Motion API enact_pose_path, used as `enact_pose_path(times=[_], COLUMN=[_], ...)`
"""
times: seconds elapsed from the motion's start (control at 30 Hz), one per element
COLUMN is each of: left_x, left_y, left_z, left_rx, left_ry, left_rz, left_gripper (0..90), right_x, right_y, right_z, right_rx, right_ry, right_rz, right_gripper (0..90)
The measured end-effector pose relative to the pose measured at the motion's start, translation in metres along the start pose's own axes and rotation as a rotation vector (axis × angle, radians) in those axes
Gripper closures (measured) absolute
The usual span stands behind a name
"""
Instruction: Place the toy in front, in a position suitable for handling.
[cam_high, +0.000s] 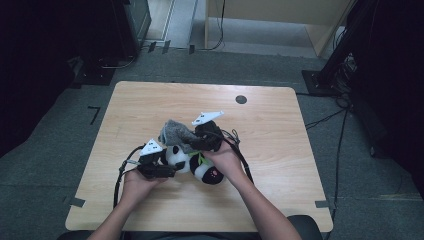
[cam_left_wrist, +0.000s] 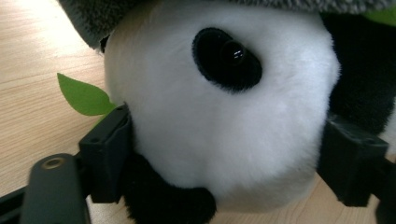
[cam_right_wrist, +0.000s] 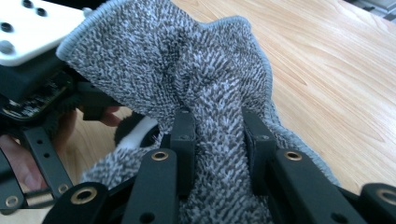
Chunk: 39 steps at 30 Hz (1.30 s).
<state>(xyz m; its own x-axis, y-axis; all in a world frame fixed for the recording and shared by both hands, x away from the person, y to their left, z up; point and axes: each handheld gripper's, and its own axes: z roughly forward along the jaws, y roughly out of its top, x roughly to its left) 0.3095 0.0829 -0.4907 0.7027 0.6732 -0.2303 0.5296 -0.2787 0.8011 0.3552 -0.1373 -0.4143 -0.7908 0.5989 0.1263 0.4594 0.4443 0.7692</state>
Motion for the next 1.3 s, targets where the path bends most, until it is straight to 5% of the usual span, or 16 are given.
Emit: enact_pose_path(times=[0.6,0.87,0.97,1.13,1.3], left_x=[0.001,0.002,0.002,0.003,0.003], left_y=[0.002,0.001,0.001,0.002,0.004], left_z=[0.000,0.000,0.000,0.000,0.000], left_rx=[0.011,0.009,0.012,0.017,0.022], left_ry=[-0.005,-0.012,-0.018,-0.022,-0.017], left_rz=[-0.036,-0.031,-0.030,-0.039,-0.042], left_gripper=[18.2,18.0,18.0,17.1,16.2], right_x=[-0.033,-0.063,-0.075,-0.082,-0.075], right_y=[-0.013,-0.022,-0.027,-0.026,-0.024], right_z=[-0.014,-0.034,-0.044,-0.076,-0.099], right_rx=[0.080,0.073,0.052,-0.074,-0.137], right_ry=[-0.189,-0.258,-0.268,-0.247,-0.235], right_rz=[-0.008,0.090,0.138,0.196,0.192], right_gripper=[72.0,72.4,72.8,72.7,72.1])
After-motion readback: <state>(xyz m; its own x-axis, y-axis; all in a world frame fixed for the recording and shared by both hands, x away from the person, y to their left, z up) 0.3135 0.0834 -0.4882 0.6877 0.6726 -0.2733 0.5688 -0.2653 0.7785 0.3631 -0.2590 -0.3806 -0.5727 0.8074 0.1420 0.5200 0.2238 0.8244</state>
